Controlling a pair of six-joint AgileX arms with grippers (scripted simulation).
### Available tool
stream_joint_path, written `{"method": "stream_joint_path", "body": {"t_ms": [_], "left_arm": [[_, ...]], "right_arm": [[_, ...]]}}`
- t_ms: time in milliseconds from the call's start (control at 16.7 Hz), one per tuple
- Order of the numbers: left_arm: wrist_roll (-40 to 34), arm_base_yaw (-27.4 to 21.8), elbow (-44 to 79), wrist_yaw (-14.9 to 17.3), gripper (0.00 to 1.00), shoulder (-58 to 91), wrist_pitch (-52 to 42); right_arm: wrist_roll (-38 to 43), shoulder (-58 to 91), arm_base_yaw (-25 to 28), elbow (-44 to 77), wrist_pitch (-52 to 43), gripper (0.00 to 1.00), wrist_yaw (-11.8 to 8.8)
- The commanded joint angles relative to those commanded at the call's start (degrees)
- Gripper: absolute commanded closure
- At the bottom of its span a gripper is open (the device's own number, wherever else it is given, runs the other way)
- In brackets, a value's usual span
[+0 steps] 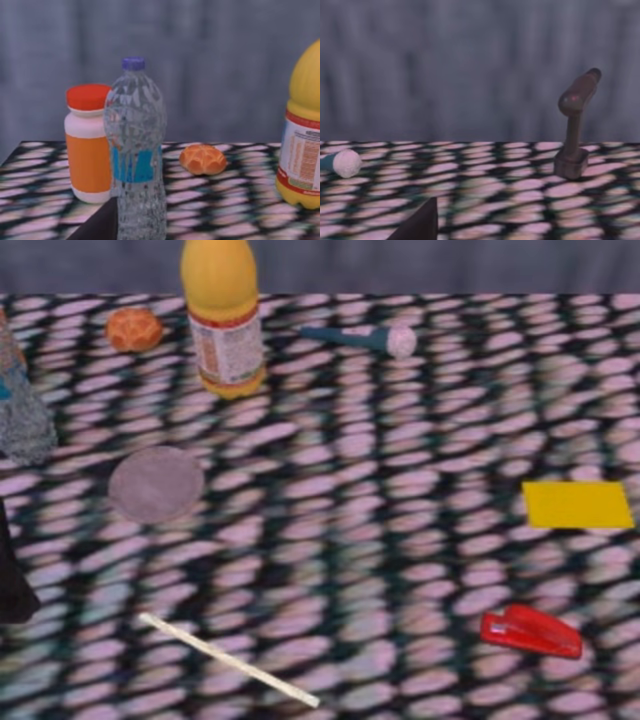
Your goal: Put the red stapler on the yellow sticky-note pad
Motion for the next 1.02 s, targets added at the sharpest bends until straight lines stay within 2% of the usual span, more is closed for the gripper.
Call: {"method": "stream_joint_path", "body": {"t_ms": [240, 420, 1020], "left_arm": [[0.0, 0.0, 0.0, 0.0, 0.00, 0.0, 0.0], [0.0, 0.0, 0.0, 0.0, 0.00, 0.0, 0.0], [0.0, 0.0, 0.0, 0.0, 0.00, 0.0, 0.0]], "right_arm": [[-1.1, 1.8, 0.8, 1.7, -1.5, 0.00, -0.1], [-5.2, 9.1, 3.5, 8.0, -6.9, 0.00, -0.1], [-28.6, 60.5, 18.4, 42.3, -38.5, 0.00, 0.0]]}}
